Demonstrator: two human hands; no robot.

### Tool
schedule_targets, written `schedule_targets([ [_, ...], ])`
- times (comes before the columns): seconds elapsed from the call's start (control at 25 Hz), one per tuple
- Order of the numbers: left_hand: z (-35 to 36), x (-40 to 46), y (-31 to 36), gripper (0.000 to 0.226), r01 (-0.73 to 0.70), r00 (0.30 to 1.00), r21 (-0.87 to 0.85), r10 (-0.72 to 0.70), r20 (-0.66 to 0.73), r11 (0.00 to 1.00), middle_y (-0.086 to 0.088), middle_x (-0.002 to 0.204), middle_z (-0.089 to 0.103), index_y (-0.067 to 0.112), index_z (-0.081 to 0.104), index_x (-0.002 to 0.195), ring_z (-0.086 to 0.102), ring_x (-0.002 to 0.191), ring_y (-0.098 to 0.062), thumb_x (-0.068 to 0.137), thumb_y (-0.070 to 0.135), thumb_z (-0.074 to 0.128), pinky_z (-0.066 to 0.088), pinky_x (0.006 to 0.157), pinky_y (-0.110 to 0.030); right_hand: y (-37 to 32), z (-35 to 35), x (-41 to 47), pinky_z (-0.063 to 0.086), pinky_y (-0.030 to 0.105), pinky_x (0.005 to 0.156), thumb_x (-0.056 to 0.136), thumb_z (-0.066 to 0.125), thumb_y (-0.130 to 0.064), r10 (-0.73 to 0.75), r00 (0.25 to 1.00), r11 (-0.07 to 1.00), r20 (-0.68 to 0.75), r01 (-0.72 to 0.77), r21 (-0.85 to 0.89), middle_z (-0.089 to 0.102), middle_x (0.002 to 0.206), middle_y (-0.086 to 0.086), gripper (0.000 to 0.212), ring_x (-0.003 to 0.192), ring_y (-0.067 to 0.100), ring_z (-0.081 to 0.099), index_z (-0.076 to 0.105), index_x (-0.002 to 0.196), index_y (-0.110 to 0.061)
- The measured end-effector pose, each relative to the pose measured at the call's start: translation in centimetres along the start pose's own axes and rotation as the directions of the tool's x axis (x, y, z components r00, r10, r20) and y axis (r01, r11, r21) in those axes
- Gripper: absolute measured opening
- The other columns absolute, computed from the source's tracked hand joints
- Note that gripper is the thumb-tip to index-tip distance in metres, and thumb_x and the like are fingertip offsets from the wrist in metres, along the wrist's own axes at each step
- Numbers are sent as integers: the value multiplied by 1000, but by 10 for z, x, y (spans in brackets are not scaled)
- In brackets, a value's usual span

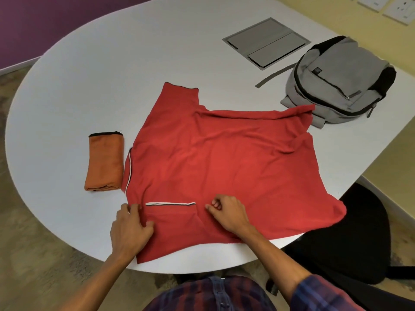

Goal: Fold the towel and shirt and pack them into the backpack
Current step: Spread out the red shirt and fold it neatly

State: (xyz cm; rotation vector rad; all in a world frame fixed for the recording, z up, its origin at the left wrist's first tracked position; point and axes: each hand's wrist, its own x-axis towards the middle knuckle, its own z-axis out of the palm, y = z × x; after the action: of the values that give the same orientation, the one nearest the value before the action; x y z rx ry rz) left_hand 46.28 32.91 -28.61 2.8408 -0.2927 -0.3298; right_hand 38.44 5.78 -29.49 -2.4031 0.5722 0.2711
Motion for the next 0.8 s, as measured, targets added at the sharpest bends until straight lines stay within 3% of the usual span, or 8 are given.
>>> schedule_targets([
  [0.12, -2, 34, 20, 45, -127, 990, -16, 125, -69, 992, -8, 99, 52, 9, 57, 105, 55, 84, -30, 71, 38, 51, 45, 64, -36, 5, -15, 22, 48, 31, 76, 84, 62, -43, -8, 1000, 1000, -17, 8, -27, 68, 89, -9, 20, 90, 15, 65, 63, 89, -24],
  [0.28, 0, 85, 42, 51, -202, 979, -22, 202, -20, 979, -10, 105, 53, 7, 59, 109, 55, 96, -32, 72, 41, 47, 48, 73, -40, 5, -33, 56, 47, 30, 77, 85, 62, -38, -16, 1000, 999, -6, 15, -30, 70, 93, -7, 19, 93, 17, 66, 66, 94, -22],
  [0.56, -3, 183, 70, 53, -214, 977, -59, 215, 2, 975, -11, 110, 56, 9, 59, 112, 54, 102, -33, 72, 42, 46, 48, 83, -44, -20, -71, 142, 45, 26, 74, 86, 64, -32, -61, 998, 998, -19, 61, 4, 71, 92, -5, 17, 90, 16, 66, 68, 98, -20],
  [0.8, -16, 283, 89, 47, -131, 990, -109, 123, -74, 985, -15, 116, 56, 6, 60, 115, 53, 108, -35, 79, 35, 52, 40, 93, -45, -45, -97, 250, 52, 34, 83, 83, 65, -29, -65, 993, 994, -98, 73, 81, 69, 89, -8, 20, 89, 16, 66, 67, 100, -19],
])
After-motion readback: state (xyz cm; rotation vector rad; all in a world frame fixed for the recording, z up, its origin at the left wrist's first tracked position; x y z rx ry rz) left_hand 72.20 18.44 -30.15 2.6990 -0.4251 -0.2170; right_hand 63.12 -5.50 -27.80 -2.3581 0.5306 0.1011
